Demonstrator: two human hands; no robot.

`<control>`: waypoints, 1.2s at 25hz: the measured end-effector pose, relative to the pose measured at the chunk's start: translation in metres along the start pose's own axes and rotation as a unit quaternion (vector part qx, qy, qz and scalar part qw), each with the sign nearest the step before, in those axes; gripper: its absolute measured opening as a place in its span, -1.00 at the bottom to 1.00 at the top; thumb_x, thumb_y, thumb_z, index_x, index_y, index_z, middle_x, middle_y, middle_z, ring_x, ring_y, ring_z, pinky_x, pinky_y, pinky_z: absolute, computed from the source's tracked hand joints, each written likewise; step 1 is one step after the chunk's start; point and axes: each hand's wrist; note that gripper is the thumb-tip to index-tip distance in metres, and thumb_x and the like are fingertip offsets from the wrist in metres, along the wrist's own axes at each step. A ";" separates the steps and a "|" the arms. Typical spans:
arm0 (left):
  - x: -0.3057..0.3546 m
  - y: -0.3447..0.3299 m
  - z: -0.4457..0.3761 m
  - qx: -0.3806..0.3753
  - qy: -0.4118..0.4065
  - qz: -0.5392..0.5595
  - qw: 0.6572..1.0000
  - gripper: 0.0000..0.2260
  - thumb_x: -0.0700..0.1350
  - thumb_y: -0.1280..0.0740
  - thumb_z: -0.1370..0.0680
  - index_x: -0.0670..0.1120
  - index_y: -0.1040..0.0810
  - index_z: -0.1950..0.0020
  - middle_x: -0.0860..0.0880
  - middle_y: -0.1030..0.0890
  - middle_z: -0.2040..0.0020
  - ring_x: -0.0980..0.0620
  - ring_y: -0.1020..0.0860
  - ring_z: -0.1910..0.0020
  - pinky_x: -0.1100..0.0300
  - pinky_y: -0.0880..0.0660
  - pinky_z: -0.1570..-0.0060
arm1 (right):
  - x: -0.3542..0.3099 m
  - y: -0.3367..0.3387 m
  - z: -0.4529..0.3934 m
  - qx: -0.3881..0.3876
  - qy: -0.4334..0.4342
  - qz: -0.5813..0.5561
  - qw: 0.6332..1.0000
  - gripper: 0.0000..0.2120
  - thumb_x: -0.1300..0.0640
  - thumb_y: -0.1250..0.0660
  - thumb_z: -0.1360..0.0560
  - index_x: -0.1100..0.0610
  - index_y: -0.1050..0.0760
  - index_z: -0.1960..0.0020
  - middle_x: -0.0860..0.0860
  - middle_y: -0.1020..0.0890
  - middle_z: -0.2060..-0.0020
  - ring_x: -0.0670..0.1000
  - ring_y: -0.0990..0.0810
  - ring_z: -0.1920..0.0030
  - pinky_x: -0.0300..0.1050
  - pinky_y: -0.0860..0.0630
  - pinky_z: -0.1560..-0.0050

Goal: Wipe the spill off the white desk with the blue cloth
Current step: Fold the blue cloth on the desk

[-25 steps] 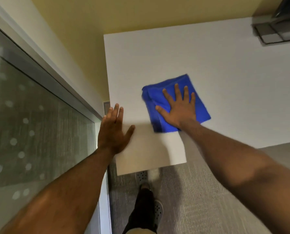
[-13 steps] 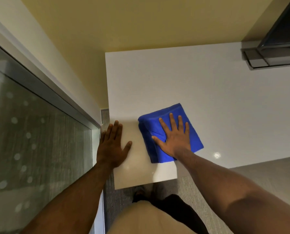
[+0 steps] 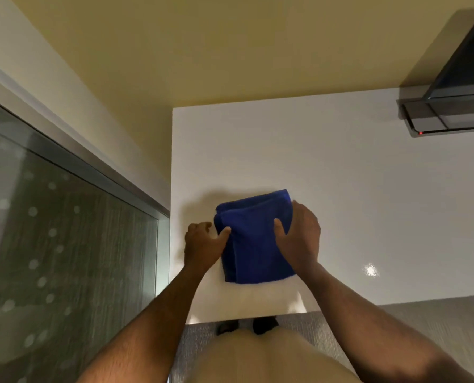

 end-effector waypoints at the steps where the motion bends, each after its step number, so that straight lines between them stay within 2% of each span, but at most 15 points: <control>1: 0.005 -0.004 0.000 -0.016 0.028 0.012 0.999 -0.44 0.21 -0.42 -0.47 -0.13 -0.48 -0.31 -0.12 -0.48 -0.26 -0.08 -0.52 -0.16 0.04 -0.55 -0.11 | 0.005 0.005 -0.007 -0.002 -0.031 0.016 0.999 -0.75 -0.04 -0.30 -0.46 0.05 -0.42 -0.07 0.00 -0.59 0.07 0.01 -0.53 0.11 -0.16 -0.37 0.11; 3: 0.015 -0.008 -0.003 -0.036 0.074 0.010 0.997 -0.43 0.23 -0.43 -0.44 -0.15 -0.50 -0.26 -0.13 -0.54 -0.21 -0.11 -0.55 -0.13 -0.04 -0.57 -0.13 | 0.010 0.008 -0.017 -0.036 -0.054 0.086 0.994 -0.77 -0.04 -0.30 -0.47 0.08 -0.47 -0.04 0.03 -0.60 0.09 0.00 -0.46 0.16 -0.11 -0.36 0.14; 5: 0.025 -0.010 -0.004 -0.046 0.106 -0.040 0.993 -0.40 0.28 -0.40 -0.44 -0.16 -0.51 -0.24 -0.14 -0.58 -0.16 -0.13 -0.57 -0.11 -0.07 -0.57 -0.13 | 0.010 0.008 -0.020 -0.072 -0.060 0.105 0.990 -0.72 -0.05 -0.30 -0.49 0.09 -0.49 -0.10 0.04 -0.59 0.03 0.05 -0.49 0.07 -0.04 -0.39 0.02; 8: 0.040 -0.012 -0.002 -0.048 0.129 -0.141 0.980 -0.37 0.35 -0.33 -0.45 -0.13 -0.48 -0.26 -0.14 -0.59 -0.16 -0.15 -0.55 -0.15 -0.09 -0.53 -0.17 | 0.007 0.007 -0.019 -0.100 -0.125 0.065 0.985 -0.72 -0.03 -0.30 -0.49 0.12 -0.47 -0.11 0.06 -0.56 -0.01 0.08 -0.47 0.00 -0.02 -0.37 -0.04; 11: 0.044 -0.017 0.002 -0.078 0.138 -0.112 0.981 -0.46 0.24 -0.33 -0.52 -0.13 -0.44 -0.30 -0.15 -0.59 -0.18 -0.16 -0.55 -0.16 -0.08 -0.52 -0.20 | 0.004 0.006 -0.019 -0.133 -0.186 0.015 0.973 -0.78 0.03 -0.30 -0.50 0.13 -0.45 -0.08 0.07 -0.51 -0.05 0.04 -0.38 -0.01 -0.03 -0.38 0.03; 14: 0.045 -0.024 0.011 -0.064 0.128 -0.076 0.987 -0.61 0.10 -0.31 -0.57 -0.15 -0.47 -0.25 -0.16 -0.61 -0.13 -0.15 -0.58 -0.10 -0.07 -0.55 -0.15 | 0.004 0.010 -0.015 -0.134 -0.139 -0.006 0.981 -0.86 0.05 -0.23 -0.54 0.08 -0.40 -0.05 0.02 -0.48 -0.01 0.03 -0.43 -0.01 -0.05 -0.42 0.07; 16: 0.048 -0.027 0.019 -0.036 0.114 -0.043 0.992 -0.65 0.06 -0.29 -0.58 -0.15 -0.43 -0.25 -0.13 -0.60 -0.11 -0.13 -0.58 -0.04 -0.01 -0.56 -0.07 | 0.008 0.013 -0.011 -0.126 -0.109 -0.005 0.986 -0.92 0.02 -0.18 -0.57 0.01 -0.33 -0.01 -0.05 -0.51 0.10 0.02 -0.51 0.10 -0.17 -0.36 0.24; 18: 0.047 -0.028 0.028 -0.029 0.090 0.047 0.994 -0.62 0.03 -0.35 -0.56 -0.11 -0.31 -0.26 -0.05 -0.55 -0.04 -0.05 -0.55 0.07 0.09 -0.52 0.08 | 0.016 0.019 -0.007 -0.143 -0.074 -0.029 0.987 -0.84 0.00 -0.18 -0.58 -0.04 -0.30 -0.14 -0.09 -0.55 0.11 -0.03 -0.52 0.20 -0.29 -0.25 0.37; 20: 0.041 -0.026 0.039 -0.031 0.034 0.098 0.994 -0.58 -0.04 -0.41 -0.53 -0.03 -0.20 -0.19 0.07 -0.49 0.09 0.06 -0.53 0.19 0.22 -0.46 0.23 | 0.026 0.027 -0.004 -0.190 -0.004 -0.068 0.979 -0.63 0.09 -0.22 -0.57 -0.07 -0.23 -0.34 -0.08 -0.55 0.00 -0.05 -0.53 0.17 -0.37 -0.30 0.31; 21: 0.037 -0.025 0.043 -0.037 -0.005 0.089 0.995 -0.61 -0.10 -0.40 -0.54 0.00 -0.19 -0.15 0.09 -0.47 0.15 0.08 -0.52 0.22 0.26 -0.44 0.27 | 0.030 0.030 -0.004 -0.210 0.033 -0.073 0.974 -0.60 0.16 -0.22 -0.57 -0.07 -0.24 -0.36 -0.05 -0.55 -0.08 -0.03 -0.56 0.09 -0.38 -0.34 0.23; 24: 0.029 -0.014 0.046 -0.059 -0.110 0.053 0.991 -0.82 -0.27 -0.28 -0.59 -0.01 -0.35 0.01 0.05 -0.53 0.20 0.11 -0.52 0.24 0.24 -0.46 0.19 | 0.034 0.034 -0.010 -0.202 0.094 -0.062 0.973 -0.69 0.31 -0.16 -0.56 0.00 -0.51 -0.16 0.03 -0.53 -0.21 0.06 -0.56 -0.11 -0.44 -0.33 0.02; 25: 0.030 -0.008 0.043 -0.052 -0.138 0.052 0.988 -0.83 -0.31 -0.26 -0.59 -0.03 -0.44 0.02 0.01 -0.58 0.16 0.14 -0.53 0.21 0.25 -0.47 0.13 | 0.031 0.033 -0.014 -0.190 0.100 -0.068 0.974 -0.69 0.33 -0.16 -0.55 0.03 -0.57 -0.11 0.03 -0.53 -0.21 0.06 -0.55 -0.13 -0.47 -0.30 -0.01; 27: 0.040 0.007 0.033 -0.034 -0.174 0.054 0.983 -0.80 -0.33 -0.24 -0.59 -0.10 -0.58 -0.09 -0.07 -0.63 -0.03 0.14 -0.55 0.07 0.40 -0.44 0.04 | 0.019 0.033 -0.030 -0.183 0.103 -0.075 0.975 -0.66 0.32 -0.17 -0.55 0.05 -0.57 -0.19 0.02 -0.51 -0.27 0.05 -0.51 -0.21 -0.47 -0.29 -0.10; 28: 0.047 0.016 0.024 -0.033 -0.181 0.047 0.982 -0.76 -0.31 -0.25 -0.60 -0.12 -0.58 -0.20 -0.10 -0.61 -0.14 0.08 -0.56 -0.03 0.46 -0.40 -0.02 | 0.011 0.033 -0.041 -0.182 0.107 -0.072 0.975 -0.63 0.31 -0.18 -0.54 0.05 -0.53 -0.27 0.02 -0.48 -0.32 0.04 -0.48 -0.26 -0.42 -0.28 -0.18; 30: 0.059 0.033 0.006 -0.043 -0.183 0.006 0.982 -0.61 -0.22 -0.31 -0.59 -0.08 -0.44 -0.42 -0.11 -0.51 -0.31 -0.04 -0.49 -0.25 0.38 -0.34 -0.15 | -0.003 0.032 -0.065 -0.198 0.130 -0.059 0.970 -0.53 0.30 -0.25 -0.51 0.08 -0.39 -0.40 0.05 -0.38 -0.41 0.07 -0.40 -0.36 -0.28 -0.24 -0.28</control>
Point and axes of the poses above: each hand's wrist, its own z-axis away from the middle knuckle, its own y-axis out of the back of the hand, x = y × z
